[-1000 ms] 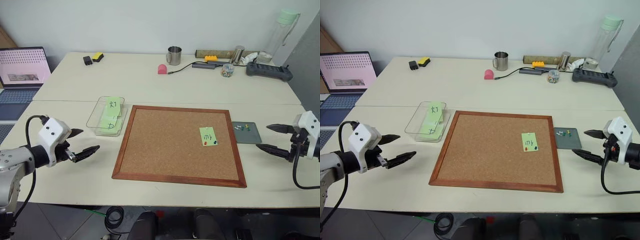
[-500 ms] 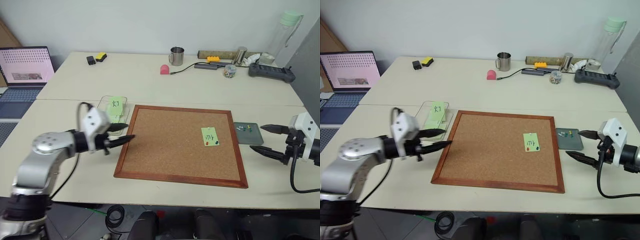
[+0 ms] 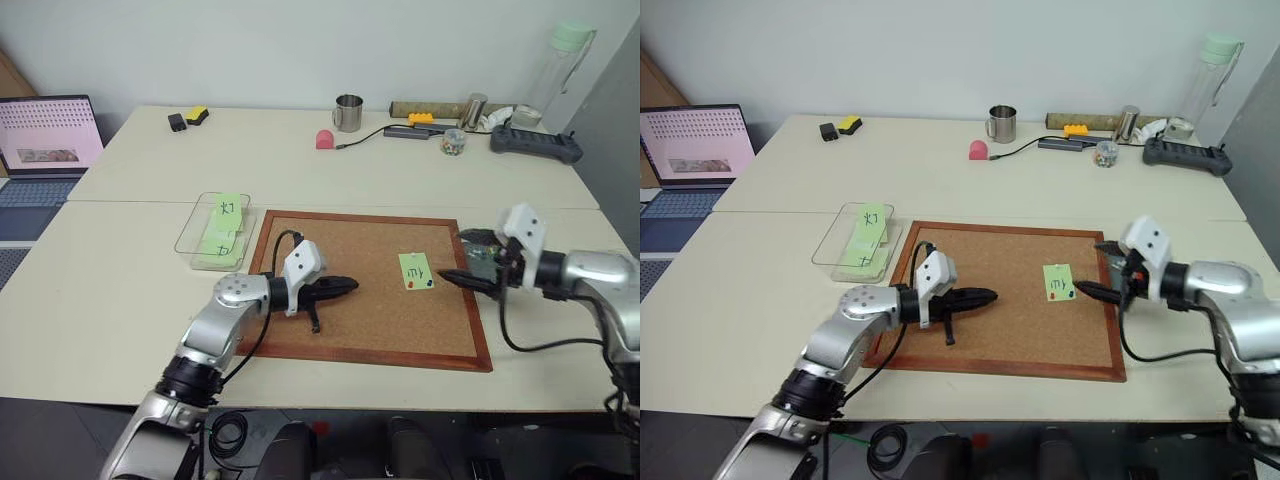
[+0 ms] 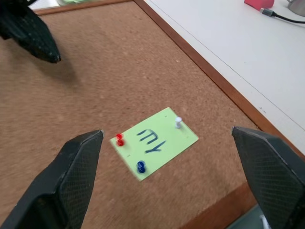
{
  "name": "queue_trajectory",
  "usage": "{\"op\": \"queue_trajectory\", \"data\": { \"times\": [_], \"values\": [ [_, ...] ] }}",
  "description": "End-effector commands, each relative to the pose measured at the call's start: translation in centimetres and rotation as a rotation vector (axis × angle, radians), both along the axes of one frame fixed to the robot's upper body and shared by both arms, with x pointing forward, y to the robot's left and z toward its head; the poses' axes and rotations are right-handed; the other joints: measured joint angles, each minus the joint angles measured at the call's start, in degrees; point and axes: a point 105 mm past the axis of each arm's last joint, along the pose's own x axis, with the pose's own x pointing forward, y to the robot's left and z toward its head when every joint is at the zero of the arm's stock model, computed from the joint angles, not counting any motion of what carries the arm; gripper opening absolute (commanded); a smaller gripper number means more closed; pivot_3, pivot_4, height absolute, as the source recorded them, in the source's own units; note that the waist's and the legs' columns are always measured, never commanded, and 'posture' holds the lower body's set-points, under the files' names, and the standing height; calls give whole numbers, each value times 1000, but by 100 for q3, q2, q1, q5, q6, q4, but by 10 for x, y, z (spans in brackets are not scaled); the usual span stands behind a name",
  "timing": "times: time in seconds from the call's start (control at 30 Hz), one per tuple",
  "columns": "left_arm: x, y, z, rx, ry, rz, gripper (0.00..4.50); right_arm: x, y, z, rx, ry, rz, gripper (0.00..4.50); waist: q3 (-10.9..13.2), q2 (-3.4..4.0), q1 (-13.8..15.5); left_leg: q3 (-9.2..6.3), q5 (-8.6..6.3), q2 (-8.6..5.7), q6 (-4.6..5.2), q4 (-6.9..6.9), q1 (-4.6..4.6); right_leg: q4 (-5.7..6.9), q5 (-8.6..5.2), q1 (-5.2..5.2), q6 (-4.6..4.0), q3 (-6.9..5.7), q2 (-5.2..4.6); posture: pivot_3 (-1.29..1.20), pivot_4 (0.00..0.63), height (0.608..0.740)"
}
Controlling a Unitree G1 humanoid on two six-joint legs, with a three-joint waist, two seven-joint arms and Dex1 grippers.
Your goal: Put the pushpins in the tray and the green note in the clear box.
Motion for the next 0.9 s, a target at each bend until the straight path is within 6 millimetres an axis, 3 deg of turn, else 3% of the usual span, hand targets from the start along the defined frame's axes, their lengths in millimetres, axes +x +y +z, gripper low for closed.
{"op": "queue_trajectory", "data": {
  "times": [0.03,0.47,0.57,0.73,0.77,0.9],
  "values": [
    [7,-2,-8,28,-32,15,25,16,7,-5,-21,-3,-16,4500,0,0,-1,1,0,0,0,0,-3,-1,2,-3,0,0,0,0,150,740],
    [3,-5,-25,77,-22,6,25,48,18,-26,-2,-2,-39,4500,-4,6,-2,-1,1,-2,-2,2,-2,1,8,-3,4,4,2,0,150,740],
    [2,-5,-26,77,-20,7,0,50,19,-27,13,-3,-38,4059,-4,7,-1,-2,2,-2,-2,2,-2,1,9,-3,4,4,2,0,150,740],
    [0,-5,-28,80,-16,6,0,52,20,-30,18,1,-35,2872,-6,9,-3,0,2,-2,-2,2,-1,2,10,-3,4,7,2,0,150,740],
    [0,-5,-28,80,-15,6,0,52,21,-31,19,3,-35,2935,-7,11,-3,0,2,-2,-2,2,-1,2,10,-3,4,7,2,0,150,740],
    [0,-6,-28,79,-13,8,0,53,21,-33,22,8,-37,2090,-8,13,-5,1,1,-1,-2,2,1,3,10,-3,4,8,4,0,150,740]
  ]
}}
